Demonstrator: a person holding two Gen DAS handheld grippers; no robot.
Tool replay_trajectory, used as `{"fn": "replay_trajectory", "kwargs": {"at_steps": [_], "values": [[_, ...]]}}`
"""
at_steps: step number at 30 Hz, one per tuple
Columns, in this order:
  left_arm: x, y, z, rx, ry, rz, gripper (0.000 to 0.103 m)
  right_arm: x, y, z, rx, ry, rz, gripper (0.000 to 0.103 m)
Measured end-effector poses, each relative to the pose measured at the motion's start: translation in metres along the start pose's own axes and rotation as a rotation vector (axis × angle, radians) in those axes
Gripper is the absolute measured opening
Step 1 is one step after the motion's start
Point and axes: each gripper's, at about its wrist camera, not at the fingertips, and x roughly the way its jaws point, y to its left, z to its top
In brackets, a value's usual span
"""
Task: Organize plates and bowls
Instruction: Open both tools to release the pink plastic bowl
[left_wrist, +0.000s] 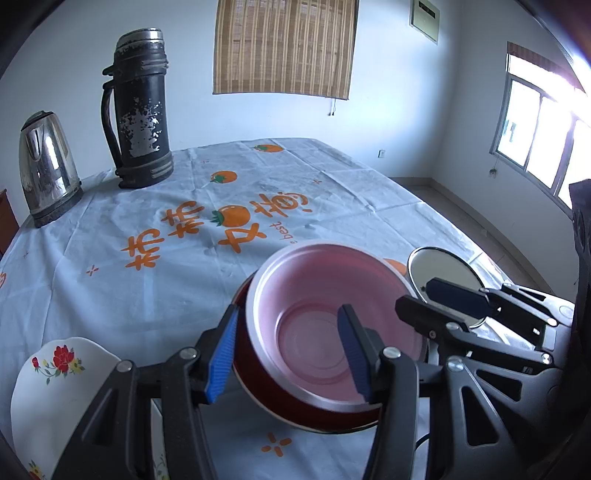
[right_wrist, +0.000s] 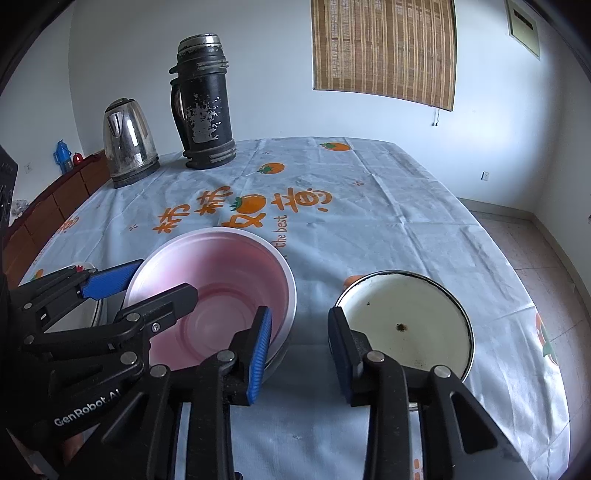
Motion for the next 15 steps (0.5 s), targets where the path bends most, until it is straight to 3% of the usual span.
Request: {"fn": "replay_trajectory", "kwargs": {"at_steps": [10, 13, 15], "values": [[-0.0017, 0.0, -0.0006, 0.016, -0.023, 0.024, 0.055, -0.0008, -0.0021, -0.0028, 0.0, 0.002, 0.002, 0.04], [-0.0043, 0.0036, -0.0002, 0.016, -0.047, 0.093, 0.071, -0.001, -0.0032, -0.0033, 0.001, 0.002, 0.002, 0.041], [-0.0026, 0.0082, -0.0004, 0.001, -0.042, 0.087, 0.076, -0.0015, -0.0036, -0.0034, 0.002, 0.001, 0.006, 0.041]]}}
